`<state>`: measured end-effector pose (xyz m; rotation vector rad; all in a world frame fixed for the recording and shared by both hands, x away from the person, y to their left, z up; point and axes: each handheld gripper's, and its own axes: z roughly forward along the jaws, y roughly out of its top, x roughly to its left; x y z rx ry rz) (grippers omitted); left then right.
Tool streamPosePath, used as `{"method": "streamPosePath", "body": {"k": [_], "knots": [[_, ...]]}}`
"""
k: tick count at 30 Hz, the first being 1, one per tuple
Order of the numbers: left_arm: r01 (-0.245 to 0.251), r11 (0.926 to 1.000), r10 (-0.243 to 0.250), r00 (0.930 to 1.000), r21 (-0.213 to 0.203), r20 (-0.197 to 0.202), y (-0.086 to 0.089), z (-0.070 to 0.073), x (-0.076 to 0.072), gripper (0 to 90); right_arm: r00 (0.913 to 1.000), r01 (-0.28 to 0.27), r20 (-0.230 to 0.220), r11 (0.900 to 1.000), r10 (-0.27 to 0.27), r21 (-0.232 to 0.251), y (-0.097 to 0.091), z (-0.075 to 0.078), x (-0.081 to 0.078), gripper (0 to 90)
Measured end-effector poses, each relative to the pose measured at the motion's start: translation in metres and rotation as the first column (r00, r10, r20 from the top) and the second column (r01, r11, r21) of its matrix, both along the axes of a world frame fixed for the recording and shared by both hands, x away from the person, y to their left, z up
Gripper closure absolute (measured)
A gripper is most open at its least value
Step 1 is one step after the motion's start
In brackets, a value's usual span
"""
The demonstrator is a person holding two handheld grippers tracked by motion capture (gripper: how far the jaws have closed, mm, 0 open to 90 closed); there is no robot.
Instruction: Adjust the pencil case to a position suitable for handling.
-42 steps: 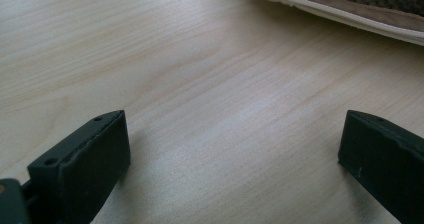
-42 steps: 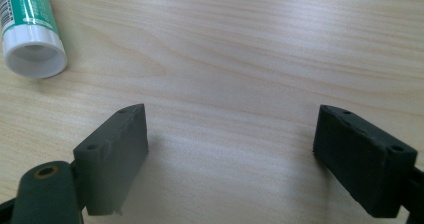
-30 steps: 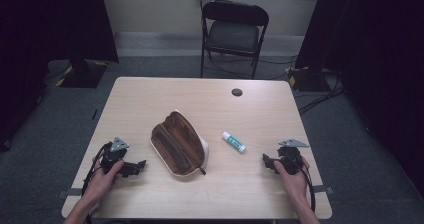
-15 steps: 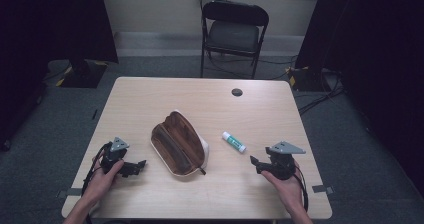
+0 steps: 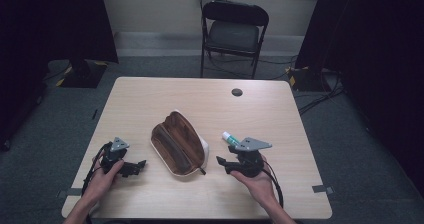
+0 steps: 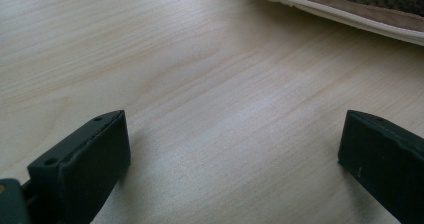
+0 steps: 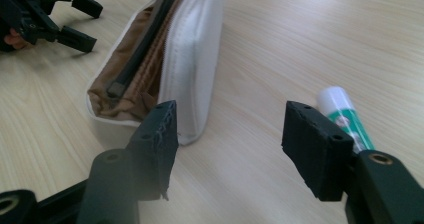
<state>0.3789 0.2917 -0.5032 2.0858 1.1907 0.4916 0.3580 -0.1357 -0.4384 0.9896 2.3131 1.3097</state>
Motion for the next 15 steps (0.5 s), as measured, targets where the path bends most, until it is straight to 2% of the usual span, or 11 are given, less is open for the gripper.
{"method": "streamPosePath", "body": {"k": [4, 9, 13, 14, 15], "knots": [[0.002, 1.0000, -0.002, 1.0000, 0.002, 0.001, 0.000, 0.000, 0.000, 0.0, 0.9995, -0.029, 0.013, 0.9994, 0.029, -0.020, 0.017, 0.002, 0.005, 35.1], [0.003, 1.0000, -0.003, 1.0000, 0.002, 0.000, 0.000, 0.000, 0.000, 0.0, 0.9961, -0.077, 0.040, 0.9963, 0.079, -0.037, 0.037, 0.008, 0.011, 37.2], [0.004, 1.0000, -0.004, 1.0000, 0.005, 0.000, 0.000, 0.000, 0.000, 0.0, 0.9963, -0.081, 0.029, 0.9964, 0.081, -0.027, 0.047, 0.003, 0.018, 40.2], [0.003, 1.0000, -0.003, 1.0000, 0.002, 0.000, 0.000, 0.000, 0.000, 0.0, 0.9962, -0.085, 0.014, 0.9953, 0.086, -0.046, 0.053, -0.003, 0.021, 44.4], [0.003, 1.0000, -0.003, 1.0000, 0.002, 0.000, 0.000, 0.000, 0.000, 0.0, 0.9962, -0.085, 0.014, 0.9953, 0.086, -0.046, 0.053, -0.003, 0.021, 44.4]]}}
